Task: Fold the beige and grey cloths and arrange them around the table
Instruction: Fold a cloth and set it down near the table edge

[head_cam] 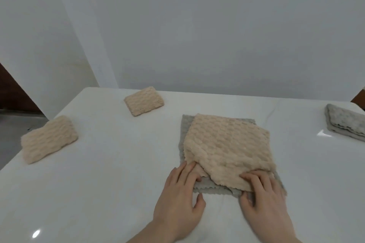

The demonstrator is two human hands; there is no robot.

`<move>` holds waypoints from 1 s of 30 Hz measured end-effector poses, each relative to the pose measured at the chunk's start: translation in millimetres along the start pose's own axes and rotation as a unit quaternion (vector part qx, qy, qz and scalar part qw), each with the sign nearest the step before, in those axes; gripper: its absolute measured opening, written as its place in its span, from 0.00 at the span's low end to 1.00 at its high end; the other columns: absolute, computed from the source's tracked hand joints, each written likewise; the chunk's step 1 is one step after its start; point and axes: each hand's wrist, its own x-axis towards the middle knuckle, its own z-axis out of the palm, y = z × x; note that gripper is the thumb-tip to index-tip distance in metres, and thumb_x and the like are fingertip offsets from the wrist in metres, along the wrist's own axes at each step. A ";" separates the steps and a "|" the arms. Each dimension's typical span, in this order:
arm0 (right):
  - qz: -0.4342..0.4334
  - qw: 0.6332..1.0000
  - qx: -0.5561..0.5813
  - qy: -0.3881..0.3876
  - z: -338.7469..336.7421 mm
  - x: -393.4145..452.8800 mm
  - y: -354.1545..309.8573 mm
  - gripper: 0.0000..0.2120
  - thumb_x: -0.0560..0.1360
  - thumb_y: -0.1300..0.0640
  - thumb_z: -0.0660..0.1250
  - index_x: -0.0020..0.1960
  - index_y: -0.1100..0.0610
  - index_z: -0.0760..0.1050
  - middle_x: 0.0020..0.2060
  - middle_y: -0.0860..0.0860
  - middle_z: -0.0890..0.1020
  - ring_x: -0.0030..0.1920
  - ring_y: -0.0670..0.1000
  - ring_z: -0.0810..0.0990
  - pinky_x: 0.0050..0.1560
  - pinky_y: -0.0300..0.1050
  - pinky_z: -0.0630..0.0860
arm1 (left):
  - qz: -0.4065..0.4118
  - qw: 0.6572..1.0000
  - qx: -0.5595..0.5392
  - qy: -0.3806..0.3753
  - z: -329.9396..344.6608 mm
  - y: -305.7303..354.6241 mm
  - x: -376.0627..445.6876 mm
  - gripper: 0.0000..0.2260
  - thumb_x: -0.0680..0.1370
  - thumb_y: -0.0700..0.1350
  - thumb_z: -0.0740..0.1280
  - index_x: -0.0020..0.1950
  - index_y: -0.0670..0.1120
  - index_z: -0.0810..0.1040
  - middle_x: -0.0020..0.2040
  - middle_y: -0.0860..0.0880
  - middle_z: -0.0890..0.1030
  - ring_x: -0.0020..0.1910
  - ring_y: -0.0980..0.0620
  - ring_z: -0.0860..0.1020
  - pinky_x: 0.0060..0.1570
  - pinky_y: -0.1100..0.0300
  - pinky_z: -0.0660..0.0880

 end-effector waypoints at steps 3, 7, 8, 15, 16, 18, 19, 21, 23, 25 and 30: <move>-0.014 1.000 -0.001 0.005 8.9 1.2 8.1 0.19 0.69 0.46 0.60 0.59 0.42 0.75 0.55 0.39 0.73 0.60 0.50 0.70 0.61 0.40 0.58 | 0.022 0.999 0.017 0.029 10.0 -9.1 3.6 0.17 0.79 0.56 0.56 0.67 0.57 0.68 0.80 0.63 0.54 0.80 0.61 0.48 0.79 0.59 0.48; -0.035 0.999 -0.017 0.036 14.8 -6.1 10.6 0.17 0.70 0.52 0.64 0.58 0.43 0.75 0.54 0.41 0.75 0.57 0.50 0.71 0.58 0.41 0.61 | 0.032 0.999 0.004 0.044 16.0 -12.5 -2.4 0.15 0.78 0.55 0.56 0.63 0.57 0.68 0.79 0.61 0.60 0.79 0.59 0.53 0.78 0.59 0.53; -0.037 0.998 -0.020 0.041 16.3 -6.2 10.9 0.17 0.70 0.53 0.65 0.58 0.44 0.76 0.54 0.41 0.76 0.57 0.51 0.72 0.57 0.43 0.62 | 0.029 0.999 0.001 0.044 16.6 -13.5 -1.9 0.14 0.78 0.55 0.57 0.63 0.57 0.68 0.78 0.61 0.61 0.78 0.58 0.55 0.77 0.59 0.55; -0.043 0.998 -0.009 0.054 17.0 -10.7 12.5 0.16 0.73 0.54 0.65 0.60 0.47 0.78 0.57 0.47 0.79 0.58 0.55 0.74 0.62 0.51 0.70 | 0.004 0.998 0.013 0.058 14.4 -6.2 -10.0 0.15 0.78 0.53 0.61 0.64 0.53 0.73 0.72 0.56 0.72 0.70 0.52 0.68 0.70 0.58 0.64; -0.041 0.998 -0.001 0.055 16.1 -12.4 11.6 0.16 0.72 0.54 0.65 0.59 0.47 0.78 0.57 0.47 0.80 0.58 0.55 0.74 0.63 0.51 0.70 | -0.005 0.998 0.013 0.060 14.5 -4.1 -13.3 0.16 0.79 0.52 0.61 0.66 0.53 0.73 0.72 0.55 0.73 0.70 0.51 0.68 0.69 0.57 0.65; -0.042 0.997 0.010 0.065 14.9 -16.2 11.7 0.15 0.72 0.55 0.65 0.58 0.48 0.79 0.56 0.48 0.80 0.57 0.55 0.75 0.62 0.51 0.71 | -0.021 0.997 0.016 0.066 16.4 0.7 -21.2 0.18 0.80 0.51 0.60 0.69 0.52 0.73 0.71 0.54 0.74 0.70 0.50 0.69 0.70 0.57 0.64; -0.044 0.996 0.015 0.072 14.6 -17.4 11.7 0.15 0.72 0.55 0.65 0.57 0.49 0.79 0.55 0.48 0.81 0.57 0.55 0.75 0.61 0.51 0.72 | -0.029 0.997 0.017 0.072 17.3 2.0 -24.9 0.19 0.80 0.50 0.60 0.71 0.51 0.73 0.71 0.54 0.74 0.71 0.50 0.68 0.71 0.57 0.64; -0.042 0.995 0.028 0.087 14.7 -18.6 13.0 0.13 0.72 0.56 0.66 0.55 0.50 0.80 0.53 0.48 0.81 0.56 0.55 0.76 0.60 0.50 0.73 | -0.033 0.996 0.020 0.080 18.5 2.8 -28.7 0.21 0.80 0.50 0.60 0.73 0.51 0.72 0.71 0.54 0.74 0.71 0.50 0.68 0.71 0.56 0.65; -0.039 0.993 0.043 0.105 15.1 -18.2 14.0 0.11 0.72 0.57 0.67 0.53 0.51 0.80 0.52 0.48 0.82 0.55 0.55 0.77 0.58 0.51 0.75 | -0.028 0.996 0.022 0.086 19.0 1.3 -29.5 0.22 0.79 0.50 0.60 0.74 0.51 0.72 0.72 0.55 0.74 0.71 0.49 0.68 0.71 0.55 0.66; -0.035 0.991 0.045 0.123 15.3 -16.9 16.0 0.09 0.73 0.57 0.67 0.52 0.51 0.81 0.50 0.49 0.83 0.54 0.56 0.78 0.56 0.52 0.75 | -0.020 0.995 0.020 0.100 19.1 0.5 -28.8 0.22 0.79 0.48 0.60 0.74 0.50 0.73 0.72 0.56 0.74 0.71 0.49 0.68 0.71 0.57 0.66; -0.009 0.988 0.049 0.147 13.6 -12.2 19.7 0.06 0.78 0.55 0.65 0.49 0.51 0.81 0.49 0.50 0.83 0.51 0.58 0.78 0.53 0.53 0.73 | -0.011 0.974 0.016 0.227 17.4 3.1 -29.8 0.19 0.79 0.46 0.63 0.70 0.50 0.77 0.68 0.58 0.77 0.68 0.56 0.69 0.65 0.61 0.69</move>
